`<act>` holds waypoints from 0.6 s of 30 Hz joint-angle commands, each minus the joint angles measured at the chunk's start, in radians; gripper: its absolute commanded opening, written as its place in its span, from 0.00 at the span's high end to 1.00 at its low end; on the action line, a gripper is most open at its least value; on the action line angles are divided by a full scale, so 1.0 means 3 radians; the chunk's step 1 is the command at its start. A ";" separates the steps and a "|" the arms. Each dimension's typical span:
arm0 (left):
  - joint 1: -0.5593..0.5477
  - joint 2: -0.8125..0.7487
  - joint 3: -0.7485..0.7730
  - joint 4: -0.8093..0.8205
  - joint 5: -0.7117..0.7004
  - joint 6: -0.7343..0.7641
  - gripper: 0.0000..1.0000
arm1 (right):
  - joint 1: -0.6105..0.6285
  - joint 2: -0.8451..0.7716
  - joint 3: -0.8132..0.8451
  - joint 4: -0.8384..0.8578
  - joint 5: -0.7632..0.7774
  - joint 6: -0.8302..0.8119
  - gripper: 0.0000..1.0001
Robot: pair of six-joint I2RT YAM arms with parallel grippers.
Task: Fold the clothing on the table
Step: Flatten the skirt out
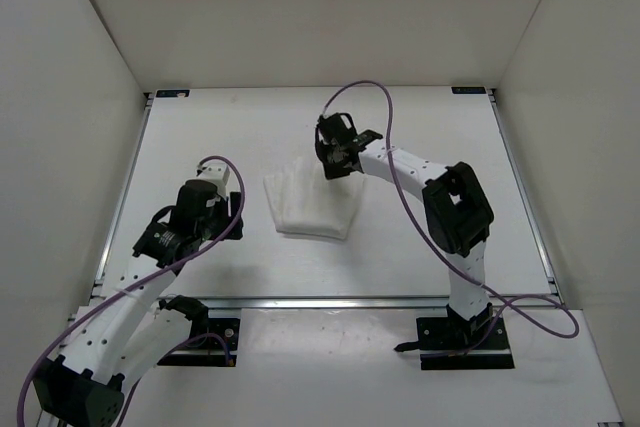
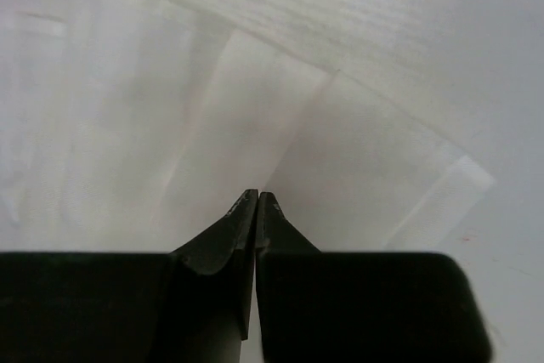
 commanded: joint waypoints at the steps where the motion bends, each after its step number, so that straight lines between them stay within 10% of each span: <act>1: -0.0002 -0.0047 -0.0008 0.0037 -0.0046 0.0004 0.34 | 0.0062 -0.0485 0.0635 -0.0003 0.0102 -0.0326 1.00; 11: 0.0054 -0.0108 -0.0003 0.0027 -0.0102 -0.0012 0.51 | 0.0056 -0.0741 0.1318 -0.0427 -0.0128 -0.0588 1.00; 18: 0.0094 -0.0134 -0.0018 0.0032 -0.0147 -0.0027 0.26 | 0.0118 -0.0604 0.0647 0.0093 -0.0737 -0.0440 0.77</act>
